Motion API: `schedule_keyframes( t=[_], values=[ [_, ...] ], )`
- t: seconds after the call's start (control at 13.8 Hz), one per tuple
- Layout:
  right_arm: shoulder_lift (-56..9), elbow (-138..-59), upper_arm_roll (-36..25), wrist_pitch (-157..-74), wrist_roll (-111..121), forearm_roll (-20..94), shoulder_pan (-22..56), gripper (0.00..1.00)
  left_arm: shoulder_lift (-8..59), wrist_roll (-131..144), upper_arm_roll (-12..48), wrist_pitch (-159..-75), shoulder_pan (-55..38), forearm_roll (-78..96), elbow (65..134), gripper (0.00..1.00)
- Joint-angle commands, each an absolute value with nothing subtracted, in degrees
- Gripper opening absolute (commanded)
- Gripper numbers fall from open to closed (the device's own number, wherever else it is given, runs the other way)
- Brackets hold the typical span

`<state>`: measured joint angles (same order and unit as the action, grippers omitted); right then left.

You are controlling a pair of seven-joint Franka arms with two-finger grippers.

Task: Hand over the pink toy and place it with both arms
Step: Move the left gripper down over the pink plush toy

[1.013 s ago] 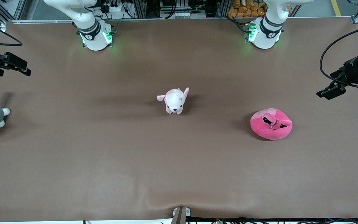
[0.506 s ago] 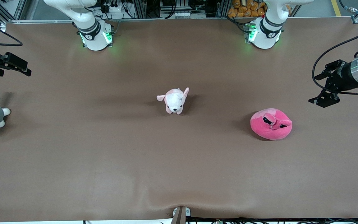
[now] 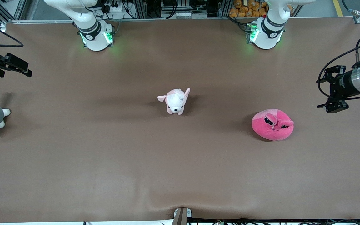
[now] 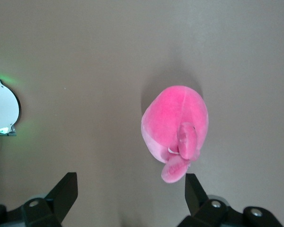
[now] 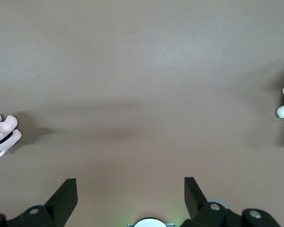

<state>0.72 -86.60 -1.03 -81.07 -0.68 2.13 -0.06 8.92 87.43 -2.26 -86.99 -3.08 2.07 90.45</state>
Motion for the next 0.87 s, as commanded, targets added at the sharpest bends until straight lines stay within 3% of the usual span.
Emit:
schedule_keyframes(
  t=[0.0,0.51,0.8],
  values=[
    [0.26,-86.48,-1.05,-81.3,-1.67,2.37,0.35,1.0,11.5,88.86,-2.11,-89.9,-3.08,0.79,90.26,1.0],
    [-0.18,-86.48,-0.97,-81.65,-1.67,2.37,0.35,1.0,14.15,88.77,-1.85,-97.73,-3.78,1.49,91.14,1.0],
    [-0.44,-86.48,-0.97,-81.65,-1.67,2.37,0.44,1.0,14.24,89.03,-1.41,-103.7,-3.6,1.85,96.58,1.0]
  ],
)
